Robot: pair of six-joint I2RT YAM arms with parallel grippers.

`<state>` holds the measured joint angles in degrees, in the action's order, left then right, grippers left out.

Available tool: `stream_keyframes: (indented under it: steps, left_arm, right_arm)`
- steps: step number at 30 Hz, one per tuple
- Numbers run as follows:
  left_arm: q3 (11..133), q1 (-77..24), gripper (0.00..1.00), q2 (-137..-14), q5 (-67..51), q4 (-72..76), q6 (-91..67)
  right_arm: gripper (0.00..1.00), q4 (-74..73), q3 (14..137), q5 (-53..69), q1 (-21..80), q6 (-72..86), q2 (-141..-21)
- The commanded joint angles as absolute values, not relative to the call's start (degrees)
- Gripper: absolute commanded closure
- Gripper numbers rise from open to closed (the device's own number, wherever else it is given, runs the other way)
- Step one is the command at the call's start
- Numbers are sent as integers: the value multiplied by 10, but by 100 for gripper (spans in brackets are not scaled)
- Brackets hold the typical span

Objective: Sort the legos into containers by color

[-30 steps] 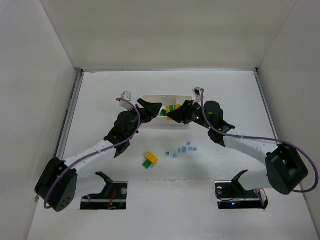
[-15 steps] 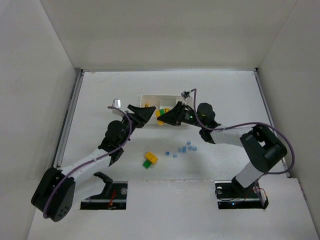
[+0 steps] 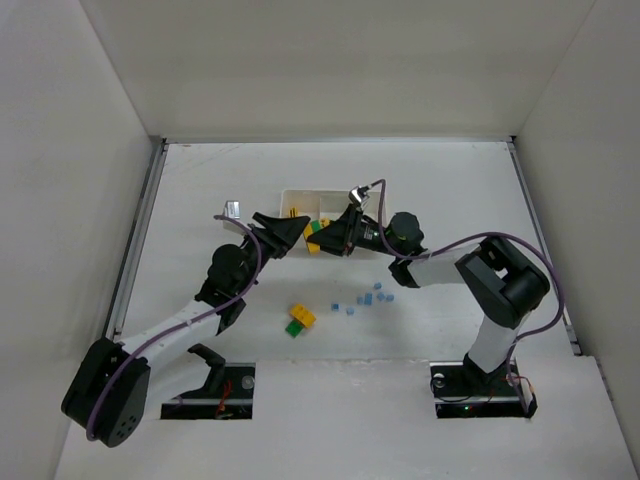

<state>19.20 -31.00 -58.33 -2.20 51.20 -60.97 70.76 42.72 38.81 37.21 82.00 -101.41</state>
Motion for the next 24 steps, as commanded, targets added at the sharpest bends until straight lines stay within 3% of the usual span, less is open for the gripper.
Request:
stream_keyframes:
  steps: [1, 15, 21, 24]
  left_arm:
    - [189, -310, 45, -577, -33, 551, -613]
    - [205, -333, 51, -594, -32, 555, -619]
    - [205, -334, 71, -595, -33, 561, -612]
    - [200, -329, 79, -592, -33, 563, -610]
  right_arm:
    - [70, 795, 452, 392, 376, 834, -1010]
    - [69, 805, 460, 388, 380, 846, -1036]
    - [65, 805, 460, 387, 380, 850, -1038]
    - [57, 805, 456, 387, 380, 850, -1038]
